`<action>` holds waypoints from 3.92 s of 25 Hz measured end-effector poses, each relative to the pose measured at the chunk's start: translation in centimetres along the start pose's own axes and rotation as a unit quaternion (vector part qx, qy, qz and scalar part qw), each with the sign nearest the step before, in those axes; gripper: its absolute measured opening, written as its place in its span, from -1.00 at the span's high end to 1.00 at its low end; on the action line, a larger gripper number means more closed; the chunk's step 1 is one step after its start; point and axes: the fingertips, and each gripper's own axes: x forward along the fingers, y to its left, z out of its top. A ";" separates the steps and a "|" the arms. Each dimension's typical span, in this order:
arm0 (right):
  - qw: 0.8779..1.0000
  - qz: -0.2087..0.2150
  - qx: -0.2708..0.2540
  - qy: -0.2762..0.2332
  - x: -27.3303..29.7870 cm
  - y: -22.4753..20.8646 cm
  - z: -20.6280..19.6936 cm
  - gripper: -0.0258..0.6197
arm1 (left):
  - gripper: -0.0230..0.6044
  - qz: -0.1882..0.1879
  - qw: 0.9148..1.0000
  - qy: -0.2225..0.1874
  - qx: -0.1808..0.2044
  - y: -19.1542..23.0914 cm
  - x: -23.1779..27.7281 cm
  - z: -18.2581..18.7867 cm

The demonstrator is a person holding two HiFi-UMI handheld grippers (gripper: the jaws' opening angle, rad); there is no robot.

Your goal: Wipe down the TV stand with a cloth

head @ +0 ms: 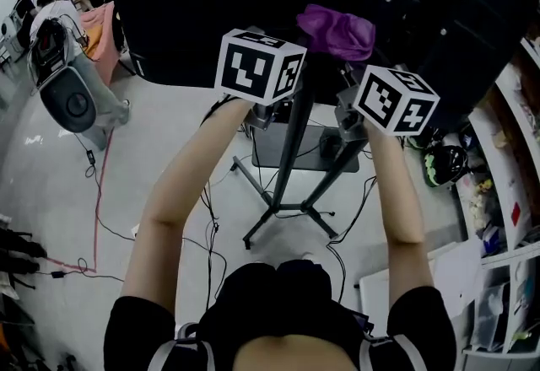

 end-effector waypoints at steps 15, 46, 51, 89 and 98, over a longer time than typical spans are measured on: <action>0.999 -0.005 0.022 0.044 -1.0 0.0 -8.2 0.72 | 0.91 0.014 0.999 0.029 -0.022 -0.1 0.3 -8.5; 0.995 -0.012 0.057 0.085 -4.7 -2.3 -24.8 0.72 | 0.91 0.058 0.995 0.042 -0.075 -2.7 2.2 -25.4; 0.994 -0.007 0.058 0.094 -5.4 -2.6 -27.4 0.72 | 0.91 0.066 0.993 0.045 -0.090 -3.4 2.3 -28.1; 0.971 0.008 0.083 0.225 -9.0 -3.3 -56.6 0.72 | 0.91 0.080 0.965 0.172 -0.180 -6.5 3.4 -57.8; 0.972 0.016 0.075 0.222 -10.2 -3.9 -64.7 0.72 | 0.91 0.083 0.965 0.159 -0.192 -6.8 4.3 -66.0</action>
